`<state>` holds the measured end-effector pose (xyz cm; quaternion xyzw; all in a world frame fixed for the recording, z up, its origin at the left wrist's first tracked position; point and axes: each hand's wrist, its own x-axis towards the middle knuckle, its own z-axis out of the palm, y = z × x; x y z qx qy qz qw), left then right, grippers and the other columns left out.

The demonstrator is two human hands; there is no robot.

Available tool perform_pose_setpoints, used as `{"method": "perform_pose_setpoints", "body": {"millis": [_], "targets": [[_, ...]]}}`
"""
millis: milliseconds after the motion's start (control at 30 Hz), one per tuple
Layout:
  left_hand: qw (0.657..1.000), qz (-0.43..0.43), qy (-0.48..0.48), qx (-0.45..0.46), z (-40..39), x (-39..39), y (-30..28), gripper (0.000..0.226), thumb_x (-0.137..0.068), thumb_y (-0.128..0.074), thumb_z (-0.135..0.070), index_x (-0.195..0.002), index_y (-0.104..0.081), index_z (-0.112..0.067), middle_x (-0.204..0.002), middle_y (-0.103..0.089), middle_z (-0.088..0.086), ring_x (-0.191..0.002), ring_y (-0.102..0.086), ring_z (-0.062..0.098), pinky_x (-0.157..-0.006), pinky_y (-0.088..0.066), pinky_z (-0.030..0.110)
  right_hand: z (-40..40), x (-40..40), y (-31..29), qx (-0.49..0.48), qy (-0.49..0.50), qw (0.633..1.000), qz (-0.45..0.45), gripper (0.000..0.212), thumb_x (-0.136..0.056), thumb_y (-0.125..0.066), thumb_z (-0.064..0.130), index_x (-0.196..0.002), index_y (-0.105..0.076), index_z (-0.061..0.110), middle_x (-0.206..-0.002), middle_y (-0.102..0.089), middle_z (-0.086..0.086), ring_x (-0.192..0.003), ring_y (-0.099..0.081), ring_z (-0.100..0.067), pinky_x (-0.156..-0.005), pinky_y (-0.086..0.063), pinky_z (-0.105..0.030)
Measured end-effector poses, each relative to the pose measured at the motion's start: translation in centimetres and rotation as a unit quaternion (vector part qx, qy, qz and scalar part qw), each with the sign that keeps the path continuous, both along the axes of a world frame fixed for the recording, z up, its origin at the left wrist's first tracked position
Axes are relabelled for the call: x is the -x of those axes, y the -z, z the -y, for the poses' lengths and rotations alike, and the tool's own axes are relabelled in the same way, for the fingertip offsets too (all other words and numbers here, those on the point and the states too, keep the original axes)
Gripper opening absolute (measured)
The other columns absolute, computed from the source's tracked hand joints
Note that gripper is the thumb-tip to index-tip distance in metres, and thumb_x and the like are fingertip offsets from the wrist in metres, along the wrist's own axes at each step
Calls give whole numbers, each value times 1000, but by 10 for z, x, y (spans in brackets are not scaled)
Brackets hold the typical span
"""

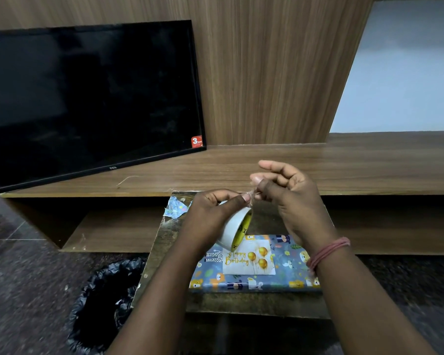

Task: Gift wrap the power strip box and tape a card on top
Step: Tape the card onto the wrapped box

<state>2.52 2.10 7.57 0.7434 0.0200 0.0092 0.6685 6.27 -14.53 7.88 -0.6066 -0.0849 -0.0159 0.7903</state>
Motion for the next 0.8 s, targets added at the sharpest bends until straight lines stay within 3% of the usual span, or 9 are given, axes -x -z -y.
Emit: {"method": "perform_pose_setpoints", "body": {"millis": [67,200,433,800], "targets": [[1000,-2,8,9,-1,1,-1,18,-85,-78,-37,-78,-79,-20,-81,-76,14,-70,-68,26,-66,-50,37,5,-2,-1,-36,-42,998,-24,27,-96,-58,-4,-121,-63,6,-105,-74,-19,-82,-64,-21,-74,-56,-29],[999,-9,20,25,-2,2,-1,20,-85,-78,-35,-81,-79,-16,-84,-75,20,-69,-66,26,-67,-49,36,13,0,-2,-61,-138,988,-24,42,-97,-44,-15,-131,-57,5,-119,-69,-22,-88,-65,-18,-80,-56,-28],[998,-22,41,38,-1,5,-2,19,-88,-75,-27,-86,-79,-9,-82,-75,15,-67,-66,22,-60,-49,26,12,2,-4,-49,-150,988,3,42,-90,-53,-17,-126,-61,4,-100,-70,-15,-85,-67,-19,-82,-57,-27],[998,-26,49,30,-5,6,-4,16,-87,-75,-28,-78,-79,-16,-73,-72,11,-61,-65,19,-55,-47,24,13,4,-7,-13,-100,995,5,41,-83,-67,-6,-122,-63,2,-90,-67,-16,-79,-63,-24,-78,-55,-31]]}}
